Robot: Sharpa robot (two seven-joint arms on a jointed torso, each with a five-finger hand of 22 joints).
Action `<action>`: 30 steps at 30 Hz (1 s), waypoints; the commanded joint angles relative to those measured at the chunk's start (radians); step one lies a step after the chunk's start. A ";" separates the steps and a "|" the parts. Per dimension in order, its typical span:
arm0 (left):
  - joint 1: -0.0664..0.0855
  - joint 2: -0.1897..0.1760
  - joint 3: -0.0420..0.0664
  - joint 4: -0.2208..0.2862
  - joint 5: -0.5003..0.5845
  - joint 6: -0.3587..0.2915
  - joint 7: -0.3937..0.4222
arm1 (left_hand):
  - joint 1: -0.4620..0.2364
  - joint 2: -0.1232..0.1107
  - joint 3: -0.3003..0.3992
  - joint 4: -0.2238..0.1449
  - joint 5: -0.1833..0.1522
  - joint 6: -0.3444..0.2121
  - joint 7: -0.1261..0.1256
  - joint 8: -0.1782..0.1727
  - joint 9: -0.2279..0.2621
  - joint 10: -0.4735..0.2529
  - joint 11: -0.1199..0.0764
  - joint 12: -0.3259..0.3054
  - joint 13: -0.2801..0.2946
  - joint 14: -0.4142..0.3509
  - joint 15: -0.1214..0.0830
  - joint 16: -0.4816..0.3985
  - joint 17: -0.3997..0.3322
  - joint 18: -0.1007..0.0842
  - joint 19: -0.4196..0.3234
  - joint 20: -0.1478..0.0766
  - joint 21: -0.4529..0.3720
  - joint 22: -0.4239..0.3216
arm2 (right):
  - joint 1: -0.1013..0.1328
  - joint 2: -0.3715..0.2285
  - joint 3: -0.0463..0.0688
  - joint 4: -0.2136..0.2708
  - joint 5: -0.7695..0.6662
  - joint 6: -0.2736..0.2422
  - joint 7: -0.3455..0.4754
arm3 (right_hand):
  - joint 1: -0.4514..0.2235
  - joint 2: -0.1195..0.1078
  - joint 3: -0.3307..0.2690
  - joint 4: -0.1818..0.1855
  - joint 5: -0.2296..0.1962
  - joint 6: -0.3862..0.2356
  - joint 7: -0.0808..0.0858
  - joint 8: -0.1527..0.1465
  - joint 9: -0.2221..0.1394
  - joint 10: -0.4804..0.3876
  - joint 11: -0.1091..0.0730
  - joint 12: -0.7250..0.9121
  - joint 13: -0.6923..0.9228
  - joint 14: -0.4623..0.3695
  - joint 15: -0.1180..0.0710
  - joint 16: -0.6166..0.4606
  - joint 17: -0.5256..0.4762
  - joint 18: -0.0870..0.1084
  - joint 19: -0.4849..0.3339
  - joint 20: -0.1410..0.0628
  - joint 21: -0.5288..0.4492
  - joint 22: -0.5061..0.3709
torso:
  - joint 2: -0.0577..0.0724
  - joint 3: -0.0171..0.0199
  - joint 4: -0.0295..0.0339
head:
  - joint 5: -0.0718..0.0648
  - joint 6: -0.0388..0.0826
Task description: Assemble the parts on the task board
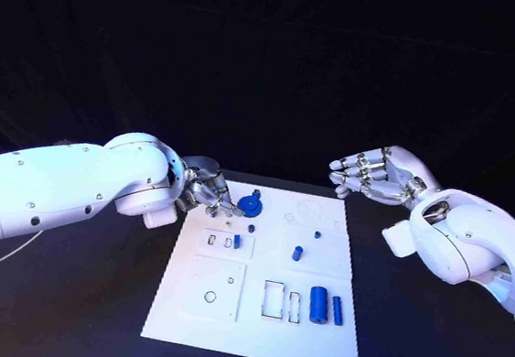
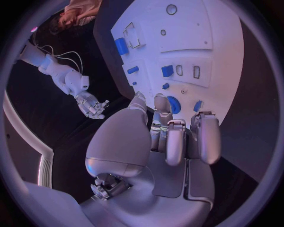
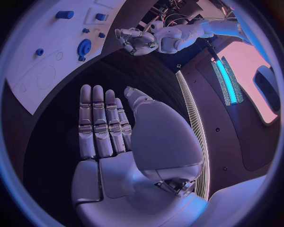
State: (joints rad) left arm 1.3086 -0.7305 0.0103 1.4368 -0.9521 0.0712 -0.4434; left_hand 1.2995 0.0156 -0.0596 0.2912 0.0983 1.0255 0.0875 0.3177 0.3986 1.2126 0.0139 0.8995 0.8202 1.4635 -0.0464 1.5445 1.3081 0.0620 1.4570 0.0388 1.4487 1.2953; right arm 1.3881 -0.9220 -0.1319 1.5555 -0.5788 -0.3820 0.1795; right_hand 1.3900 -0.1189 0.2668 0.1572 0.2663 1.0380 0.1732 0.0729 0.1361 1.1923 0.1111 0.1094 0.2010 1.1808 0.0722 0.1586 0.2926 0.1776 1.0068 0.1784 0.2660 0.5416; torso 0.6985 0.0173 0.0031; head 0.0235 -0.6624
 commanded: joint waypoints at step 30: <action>0.023 0.196 -0.040 -0.146 -0.158 0.191 -0.251 | -0.149 0.023 -0.119 0.002 -0.005 -0.029 -0.021 0.109 0.147 0.060 -0.017 0.229 0.236 0.094 -0.018 -0.005 0.228 -0.037 0.059 -0.007 0.070 0.150 | 0.000 0.001 -0.001 -0.013 0.073 -0.016 0.047 | -0.041 -0.013 -0.010 -0.029 0.038 -0.018 0.023 -0.009 -0.016 0.008 0.020 -0.043 -0.107 0.027 0.017 -0.096 -0.105 0.005 0.060 0.016 -0.113 -0.166 | 0.002 -0.0003 -0.0012 | 0.003 -0.025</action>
State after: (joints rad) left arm 1.3304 -0.5389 -0.0297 1.2922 -1.1010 0.2280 -0.6845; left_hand 1.1627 0.0367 -0.1728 0.2940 0.0983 1.0060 0.0680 0.4213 0.5446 1.2741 -0.0005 1.1301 1.0579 1.4673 -0.0573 1.5444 1.3077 0.0313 1.4653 0.0356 1.5145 1.3078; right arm 1.3881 -0.9211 -0.1326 1.5415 -0.5059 -0.3967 0.2165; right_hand 1.3553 -0.1319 0.2609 0.1323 0.2996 1.0255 0.1926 0.0689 0.1217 1.2013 0.1244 0.0699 0.0947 1.2056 0.0824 0.0679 0.1890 0.1776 1.0592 0.1927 0.1587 0.3764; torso 0.7006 0.0167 0.0016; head 0.0270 -0.6851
